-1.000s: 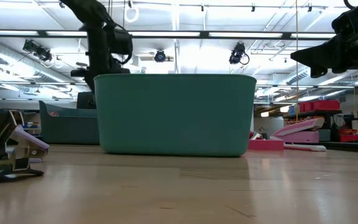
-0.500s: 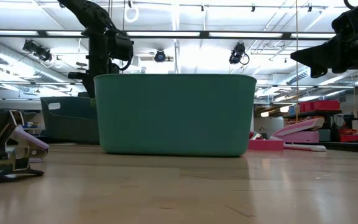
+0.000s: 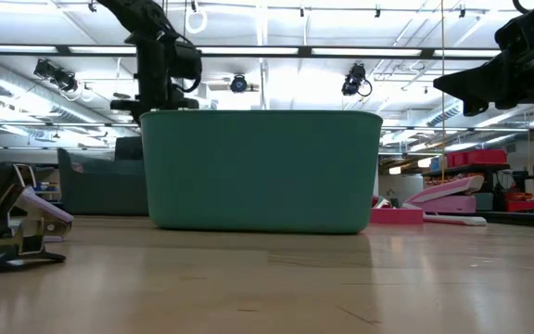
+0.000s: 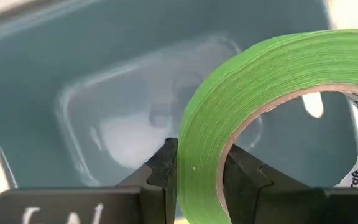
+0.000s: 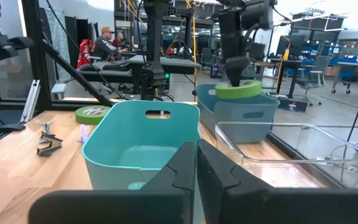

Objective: Pick and place Stapler, Stapler remover, tape
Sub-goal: Put the top green tape into the blue bin

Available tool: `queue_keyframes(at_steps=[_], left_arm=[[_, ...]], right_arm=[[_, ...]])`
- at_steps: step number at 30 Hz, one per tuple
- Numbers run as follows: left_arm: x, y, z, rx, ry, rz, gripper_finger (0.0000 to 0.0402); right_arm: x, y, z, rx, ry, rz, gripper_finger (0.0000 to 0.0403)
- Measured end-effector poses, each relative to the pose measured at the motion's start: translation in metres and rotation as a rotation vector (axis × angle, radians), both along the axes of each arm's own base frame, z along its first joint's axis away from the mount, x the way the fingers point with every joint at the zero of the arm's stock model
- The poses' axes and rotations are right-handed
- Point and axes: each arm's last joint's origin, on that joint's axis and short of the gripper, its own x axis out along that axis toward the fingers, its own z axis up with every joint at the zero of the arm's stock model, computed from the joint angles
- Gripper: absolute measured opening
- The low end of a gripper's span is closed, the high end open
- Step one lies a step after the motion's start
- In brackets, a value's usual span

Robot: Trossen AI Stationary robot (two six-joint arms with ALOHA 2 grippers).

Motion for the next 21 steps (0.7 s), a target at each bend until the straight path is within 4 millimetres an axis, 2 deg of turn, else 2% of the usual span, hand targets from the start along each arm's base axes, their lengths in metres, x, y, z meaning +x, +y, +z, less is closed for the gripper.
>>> queue_keyframes(at_steps=[5, 17, 21], left_arm=[[-0.004, 0.001, 0.01, 0.05, 0.082, 0.001, 0.0099], [-0.024, 0.009, 0.009, 0.043, 0.214, 0.038, 0.0099], [-0.025, 0.013, 0.0, 0.03, 0.229, 0.048, 0.0099]], right_arm=[[0.0, 0.0, 0.0, 0.0, 0.0, 0.0, 0.0018], [0.0, 0.0, 0.0, 0.0, 0.0, 0.0, 0.0018], [0.0, 0.0, 0.0, 0.0, 0.0, 0.0, 0.0018]])
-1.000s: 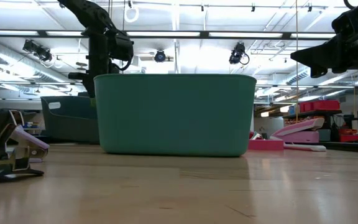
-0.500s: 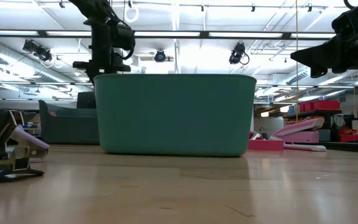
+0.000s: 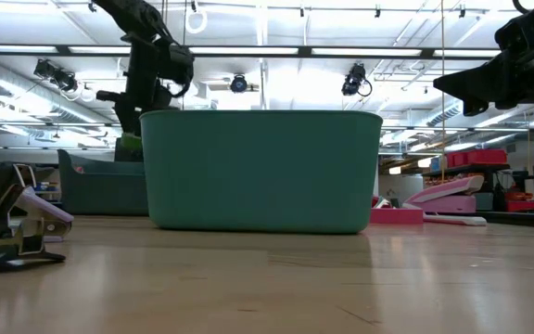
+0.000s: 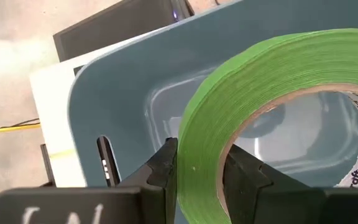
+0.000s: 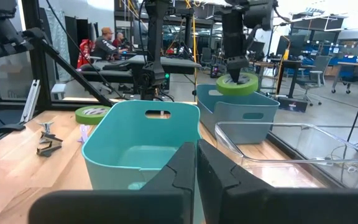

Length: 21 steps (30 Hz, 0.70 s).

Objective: Pick and place Stapler, Stapler remover, tape
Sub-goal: Put the top green tape into the blue bin

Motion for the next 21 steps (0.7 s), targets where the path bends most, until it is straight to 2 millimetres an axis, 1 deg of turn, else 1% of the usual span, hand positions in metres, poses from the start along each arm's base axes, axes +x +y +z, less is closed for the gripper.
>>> queue_keyframes(at_steps=[6, 15, 18, 21], left_arm=[[-0.004, -0.002, -0.024, -0.023, 0.02, 0.011, 0.0099], [-0.006, -0.005, -0.042, -0.048, 0.025, 0.016, 0.01], [-0.006, -0.006, -0.044, -0.055, 0.021, 0.017, 0.0112], [-0.006, -0.006, -0.044, -0.052, 0.009, 0.038, 0.0143]], right_arm=[[0.0, 0.0, 0.0, 0.0, 0.0, 0.0, 0.0018], [0.0, 0.0, 0.0, 0.0, 0.0, 0.0, 0.0018], [0.0, 0.0, 0.0, 0.0, 0.0, 0.0, 0.0018], [0.0, 0.0, 0.0, 0.0, 0.0, 0.0, 0.0018]])
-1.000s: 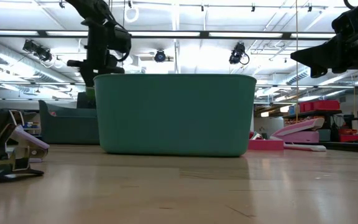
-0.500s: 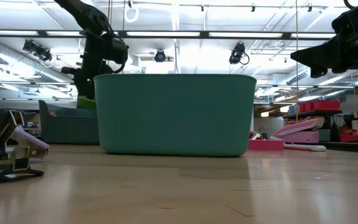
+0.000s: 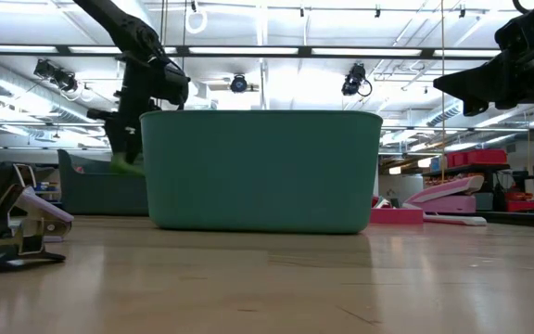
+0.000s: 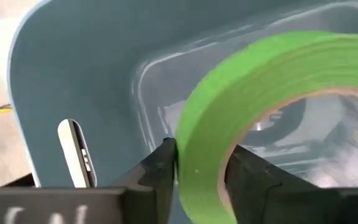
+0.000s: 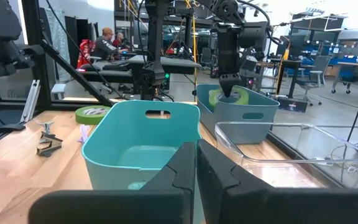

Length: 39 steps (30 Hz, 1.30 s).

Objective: Pick and place Stapler, Stapler remover, tape
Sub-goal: Put the top green tape into the blue bin, then put the violet staple remover into the transparent bin

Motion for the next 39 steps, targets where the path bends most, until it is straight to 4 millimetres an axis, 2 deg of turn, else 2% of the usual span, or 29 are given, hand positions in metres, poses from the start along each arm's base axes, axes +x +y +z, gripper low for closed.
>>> queue_keyframes(at_steps=[7, 12, 16, 20, 28, 39], left_arm=[[0.001, 0.001, 0.0, 0.014, -0.01, -0.002, 0.0246], [0.001, 0.001, 0.0, 0.013, -0.008, -0.008, 0.0288], [0.003, 0.0, 0.002, -0.02, -0.022, -0.045, 0.0295], [0.007, -0.004, 0.012, -0.048, -0.054, -0.084, 0.0295], [0.023, -0.021, 0.033, -0.087, -0.045, -0.212, 0.0295], [0.038, -0.043, 0.046, -0.149, -0.045, -0.345, 0.0295]], right_arm=[[0.0, 0.0, 0.0, 0.0, 0.001, 0.0, 0.0018], [0.0, 0.0, 0.0, 0.0, 0.0, 0.001, 0.0018], [0.0, 0.0, 0.0, 0.0, 0.0, 0.001, 0.0018], [0.0, 0.0, 0.0, 0.0, 0.0, 0.0, 0.0018], [0.0, 0.0, 0.0, 0.0, 0.0, 0.0, 0.0018], [0.0, 0.0, 0.0, 0.0, 0.001, 0.0, 0.0018]])
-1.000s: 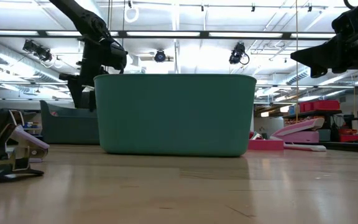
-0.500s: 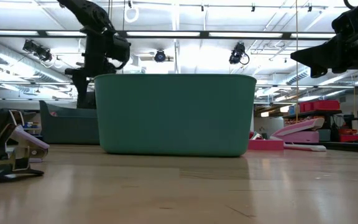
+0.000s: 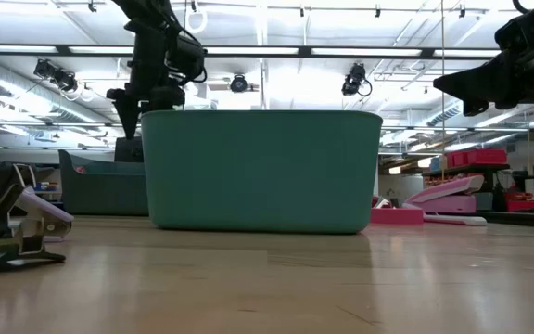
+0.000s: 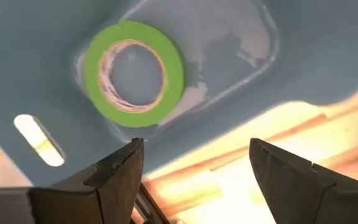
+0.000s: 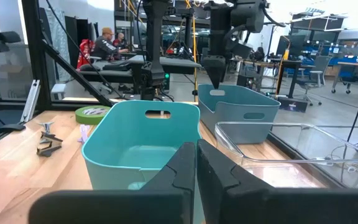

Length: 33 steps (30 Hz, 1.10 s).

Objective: Pick and place Stapler, Stapler remover, tape
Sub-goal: Put the violet staple remover into the transparent bin

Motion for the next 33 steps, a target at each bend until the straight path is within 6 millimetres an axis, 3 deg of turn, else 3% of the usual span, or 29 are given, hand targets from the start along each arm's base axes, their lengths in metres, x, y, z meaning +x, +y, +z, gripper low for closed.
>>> queue_keyframes(at_steps=[12, 25, 33], left_arm=[[0.012, -0.035, 0.004, -0.014, -0.086, -0.16, 0.0295], [0.015, -0.097, 0.019, -0.045, -0.177, -0.293, 0.0295], [0.022, -0.145, 0.018, -0.135, -0.126, -0.462, 0.0295]], right_arm=[[0.0, 0.0, 0.0, 0.0, 0.0, 0.0, 0.0018], [0.0, 0.0, 0.0, 0.0, 0.0, 0.0, 0.0018], [0.0, 0.0, 0.0, 0.0, 0.0, 0.0, 0.0018]])
